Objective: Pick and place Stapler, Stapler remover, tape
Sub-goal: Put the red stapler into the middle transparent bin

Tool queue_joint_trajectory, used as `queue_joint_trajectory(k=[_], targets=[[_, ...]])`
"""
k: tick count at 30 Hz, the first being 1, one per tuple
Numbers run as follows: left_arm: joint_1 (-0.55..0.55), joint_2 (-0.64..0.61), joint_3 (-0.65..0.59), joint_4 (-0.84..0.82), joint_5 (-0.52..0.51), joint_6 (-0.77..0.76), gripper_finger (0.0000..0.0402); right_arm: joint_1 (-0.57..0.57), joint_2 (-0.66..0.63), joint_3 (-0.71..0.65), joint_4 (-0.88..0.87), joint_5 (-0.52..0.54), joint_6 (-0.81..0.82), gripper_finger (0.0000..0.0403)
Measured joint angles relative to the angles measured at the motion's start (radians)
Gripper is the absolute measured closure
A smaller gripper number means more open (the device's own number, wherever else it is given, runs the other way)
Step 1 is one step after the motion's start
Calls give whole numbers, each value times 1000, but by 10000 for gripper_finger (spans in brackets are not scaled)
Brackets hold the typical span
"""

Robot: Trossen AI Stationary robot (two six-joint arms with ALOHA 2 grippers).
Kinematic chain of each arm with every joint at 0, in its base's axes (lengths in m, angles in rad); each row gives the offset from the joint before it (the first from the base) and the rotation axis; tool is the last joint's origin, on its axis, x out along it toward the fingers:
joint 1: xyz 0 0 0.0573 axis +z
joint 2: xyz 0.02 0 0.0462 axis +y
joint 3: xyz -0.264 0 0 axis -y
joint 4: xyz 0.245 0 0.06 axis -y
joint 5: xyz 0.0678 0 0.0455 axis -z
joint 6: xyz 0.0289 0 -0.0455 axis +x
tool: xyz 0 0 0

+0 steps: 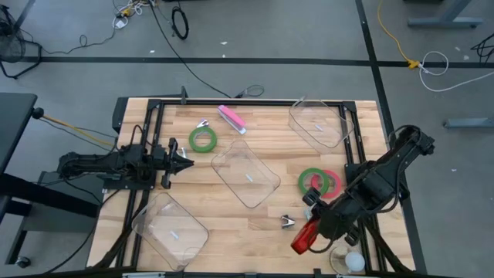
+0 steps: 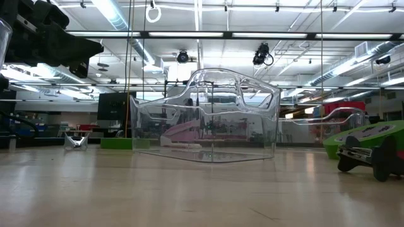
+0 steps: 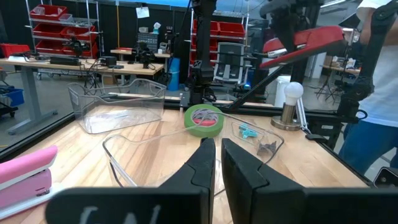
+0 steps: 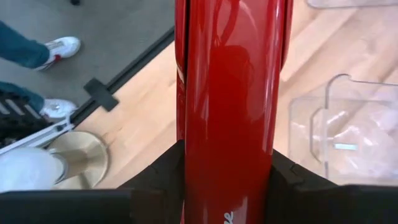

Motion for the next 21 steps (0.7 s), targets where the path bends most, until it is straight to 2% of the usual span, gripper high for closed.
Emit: queue_joint_trajectory(k=[13,21], targets=[[0,0,0,0,0,0,371,-116,0,2,5,0,-15,261],[0,0,0,0,0,0,371,-231,0,3,96,-1,-9,261]])
